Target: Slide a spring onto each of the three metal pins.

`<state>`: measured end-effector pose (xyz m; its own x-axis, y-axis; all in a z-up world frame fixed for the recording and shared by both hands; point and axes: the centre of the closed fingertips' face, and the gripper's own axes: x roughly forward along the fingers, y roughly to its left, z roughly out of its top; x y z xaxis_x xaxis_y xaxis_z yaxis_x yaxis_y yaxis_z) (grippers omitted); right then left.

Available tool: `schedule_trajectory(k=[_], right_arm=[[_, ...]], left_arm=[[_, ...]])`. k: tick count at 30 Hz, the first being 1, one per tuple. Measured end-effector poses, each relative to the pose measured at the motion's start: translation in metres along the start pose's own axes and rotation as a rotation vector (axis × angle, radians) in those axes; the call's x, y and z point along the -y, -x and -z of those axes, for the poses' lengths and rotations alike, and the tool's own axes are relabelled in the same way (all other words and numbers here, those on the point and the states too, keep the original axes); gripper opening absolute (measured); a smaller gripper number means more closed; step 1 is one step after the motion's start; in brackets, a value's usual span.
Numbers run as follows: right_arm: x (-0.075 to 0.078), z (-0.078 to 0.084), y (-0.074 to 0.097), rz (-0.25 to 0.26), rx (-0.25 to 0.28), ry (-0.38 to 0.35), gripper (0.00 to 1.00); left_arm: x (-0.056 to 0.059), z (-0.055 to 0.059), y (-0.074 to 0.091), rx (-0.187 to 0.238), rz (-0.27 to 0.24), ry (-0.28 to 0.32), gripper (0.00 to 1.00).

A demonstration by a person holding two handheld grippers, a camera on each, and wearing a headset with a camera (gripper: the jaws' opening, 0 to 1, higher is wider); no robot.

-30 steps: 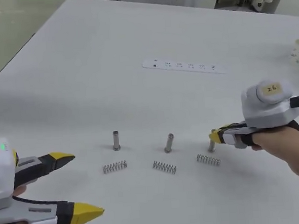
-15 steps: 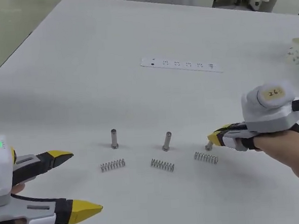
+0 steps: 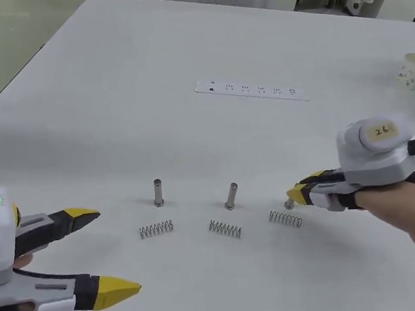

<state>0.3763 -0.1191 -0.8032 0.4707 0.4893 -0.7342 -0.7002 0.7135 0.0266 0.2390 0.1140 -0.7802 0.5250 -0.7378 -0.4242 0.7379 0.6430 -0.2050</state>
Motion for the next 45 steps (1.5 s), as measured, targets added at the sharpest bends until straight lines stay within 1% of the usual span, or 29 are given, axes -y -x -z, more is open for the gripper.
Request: schedule_trajectory(k=[3, 8, 13, 19, 22, 26, 33, 41, 45], right_arm=[[0.001, 0.000, 0.002, 0.003, 0.005, 0.001, 0.19], [0.001, 0.004, 0.008, -0.010, 0.014, 0.004, 0.21], [0.002, 0.013, 0.012, -0.017, 0.007, 0.018, 0.21], [-0.003, 0.022, 0.015, -0.034, -0.016, 0.048, 0.21], [-0.006, 0.026, 0.013, -0.049, -0.029, 0.065, 0.21], [-0.013, 0.031, 0.011, -0.072, -0.050, 0.099, 0.21], [-0.024, 0.036, 0.001, -0.118, -0.091, 0.173, 0.20], [-0.031, 0.041, -0.009, -0.147, -0.134, 0.227, 0.20], [-0.033, 0.044, -0.013, -0.156, -0.154, 0.250, 0.19]], left_arm=[[0.000, -0.001, 0.000, 0.000, 0.002, -0.004, 0.80], [-0.001, -0.003, -0.001, 0.004, 0.002, -0.004, 0.80], [-0.002, -0.004, -0.001, 0.005, 0.001, -0.007, 0.80], [-0.004, -0.005, -0.001, 0.000, 0.001, -0.014, 0.80], [-0.004, -0.005, -0.001, -0.003, 0.000, -0.016, 0.80], [-0.004, -0.005, -0.002, -0.004, 0.000, -0.015, 0.80], [-0.004, -0.004, -0.001, -0.010, 0.000, -0.016, 0.80], [-0.005, -0.003, 0.002, -0.011, -0.006, -0.013, 0.80], [-0.004, -0.002, 0.002, -0.014, -0.006, -0.013, 0.80]])
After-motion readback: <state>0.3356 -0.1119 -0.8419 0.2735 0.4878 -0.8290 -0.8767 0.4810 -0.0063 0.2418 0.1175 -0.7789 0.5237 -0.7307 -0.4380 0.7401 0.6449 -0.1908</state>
